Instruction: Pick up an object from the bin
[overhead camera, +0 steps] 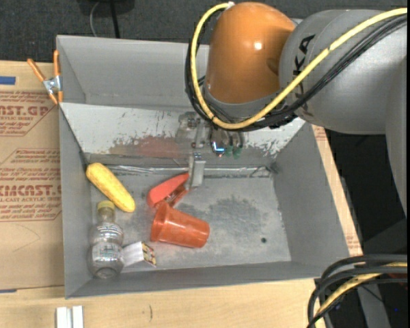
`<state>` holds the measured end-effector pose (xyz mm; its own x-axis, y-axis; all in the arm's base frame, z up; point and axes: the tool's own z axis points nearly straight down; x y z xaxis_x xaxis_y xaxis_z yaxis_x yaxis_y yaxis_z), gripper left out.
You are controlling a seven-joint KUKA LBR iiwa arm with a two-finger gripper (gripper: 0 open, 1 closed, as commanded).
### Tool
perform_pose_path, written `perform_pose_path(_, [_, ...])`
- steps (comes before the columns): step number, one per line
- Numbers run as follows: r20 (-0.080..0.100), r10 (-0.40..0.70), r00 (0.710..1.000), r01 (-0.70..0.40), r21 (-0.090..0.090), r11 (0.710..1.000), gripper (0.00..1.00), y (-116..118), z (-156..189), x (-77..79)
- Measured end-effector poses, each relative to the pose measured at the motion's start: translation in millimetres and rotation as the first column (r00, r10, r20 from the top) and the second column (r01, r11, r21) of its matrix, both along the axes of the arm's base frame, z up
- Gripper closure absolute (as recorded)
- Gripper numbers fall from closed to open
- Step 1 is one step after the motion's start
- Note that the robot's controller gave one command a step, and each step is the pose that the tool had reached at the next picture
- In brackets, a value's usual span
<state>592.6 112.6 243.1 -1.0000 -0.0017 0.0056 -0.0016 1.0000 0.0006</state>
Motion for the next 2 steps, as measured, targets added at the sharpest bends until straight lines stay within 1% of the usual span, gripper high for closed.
perform_pose_path(1, [0.008, -0.001, 1.000, 0.001, 0.001, 1.000, 0.00, -0.6, 5.0, 1.4])
perform_pose_path(2, [0.010, 0.089, 0.996, -0.089, 0.000, 0.996, 0.00, -2.1, -47.9, 0.7])
